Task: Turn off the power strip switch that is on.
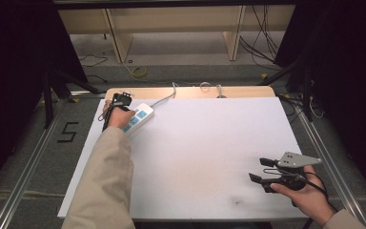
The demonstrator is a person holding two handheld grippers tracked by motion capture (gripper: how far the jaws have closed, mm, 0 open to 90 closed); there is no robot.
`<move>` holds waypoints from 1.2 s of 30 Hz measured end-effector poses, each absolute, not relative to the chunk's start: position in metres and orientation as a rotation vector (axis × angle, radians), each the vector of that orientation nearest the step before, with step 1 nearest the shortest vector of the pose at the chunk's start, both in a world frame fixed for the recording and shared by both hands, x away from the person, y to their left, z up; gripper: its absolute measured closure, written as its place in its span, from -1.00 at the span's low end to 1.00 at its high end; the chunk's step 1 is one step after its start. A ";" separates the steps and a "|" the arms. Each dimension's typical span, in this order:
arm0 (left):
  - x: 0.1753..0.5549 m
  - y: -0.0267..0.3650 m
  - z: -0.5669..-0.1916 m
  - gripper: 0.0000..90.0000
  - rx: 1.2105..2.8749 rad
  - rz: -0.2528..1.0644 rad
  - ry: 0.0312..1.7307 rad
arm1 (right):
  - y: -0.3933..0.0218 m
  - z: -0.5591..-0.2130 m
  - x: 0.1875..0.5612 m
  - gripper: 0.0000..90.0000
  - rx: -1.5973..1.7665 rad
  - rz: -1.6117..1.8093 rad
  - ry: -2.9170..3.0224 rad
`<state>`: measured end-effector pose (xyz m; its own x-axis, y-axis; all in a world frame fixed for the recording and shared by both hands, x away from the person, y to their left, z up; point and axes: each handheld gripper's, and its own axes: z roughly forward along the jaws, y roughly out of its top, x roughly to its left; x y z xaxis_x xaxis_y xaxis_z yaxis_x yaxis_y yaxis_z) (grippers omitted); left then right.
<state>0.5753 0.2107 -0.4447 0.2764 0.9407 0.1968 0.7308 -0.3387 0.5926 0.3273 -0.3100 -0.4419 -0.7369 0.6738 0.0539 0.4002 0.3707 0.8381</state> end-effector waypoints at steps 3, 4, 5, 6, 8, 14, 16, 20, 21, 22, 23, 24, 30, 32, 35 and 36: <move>0.573 0.212 -0.443 0.99 2.158 0.739 1.510 | -0.310 -0.442 0.327 -0.38 0.945 1.303 2.338; 0.573 0.213 -0.442 0.97 2.152 0.734 1.516 | -0.310 -0.442 0.327 -0.38 0.947 1.302 2.338; 0.572 0.213 -0.442 0.88 2.149 0.726 1.517 | -0.310 -0.442 0.327 -0.38 0.946 1.303 2.338; 0.571 0.214 -0.441 0.87 2.151 0.725 1.512 | -0.310 -0.442 0.327 -0.38 0.947 1.303 2.338; 0.570 0.215 -0.440 0.92 2.148 0.731 1.507 | -0.310 -0.442 0.327 -0.38 0.947 1.304 2.337; 0.565 0.214 -0.432 0.75 2.088 0.740 1.487 | -0.309 -0.442 0.327 -0.38 0.944 1.306 2.339; 0.564 0.213 -0.429 0.62 2.071 0.742 1.479 | -0.309 -0.442 0.327 -0.38 0.945 1.305 2.339; 0.561 0.212 -0.426 0.29 2.035 0.726 1.462 | -0.309 -0.442 0.327 -0.38 0.946 1.305 2.338; 0.560 0.211 -0.426 0.20 2.033 0.721 1.453 | -0.309 -0.442 0.327 -0.38 0.945 1.305 2.338; 0.559 0.211 -0.425 0.15 2.036 0.721 1.451 | -0.309 -0.442 0.327 -0.38 0.948 1.304 2.338; 0.558 0.210 -0.425 0.09 2.037 0.720 1.452 | -0.309 -0.442 0.327 -0.38 0.945 1.305 2.338; 0.557 0.210 -0.424 0.03 2.032 0.718 1.452 | -0.309 -0.442 0.327 -0.38 0.949 1.305 2.339; 0.548 0.205 -0.416 -0.25 2.011 0.667 1.441 | -0.309 -0.442 0.327 -0.38 0.947 1.304 2.340; 0.544 0.202 -0.413 -0.30 2.011 0.654 1.423 | -0.309 -0.442 0.327 -0.39 0.944 1.304 2.339; 0.538 0.198 -0.410 -0.32 2.002 0.636 1.409 | -0.309 -0.442 0.327 -0.39 0.945 1.304 2.339; 0.536 0.196 -0.410 -0.34 2.004 0.626 1.405 | -0.309 -0.442 0.327 -0.39 0.948 1.303 2.339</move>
<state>0.5359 0.1963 -0.4096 0.3266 0.9444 0.0364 0.6584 -0.2550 0.7081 0.3270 -0.3092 -0.4418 -0.7373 0.6734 0.0551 0.4014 0.3709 0.8375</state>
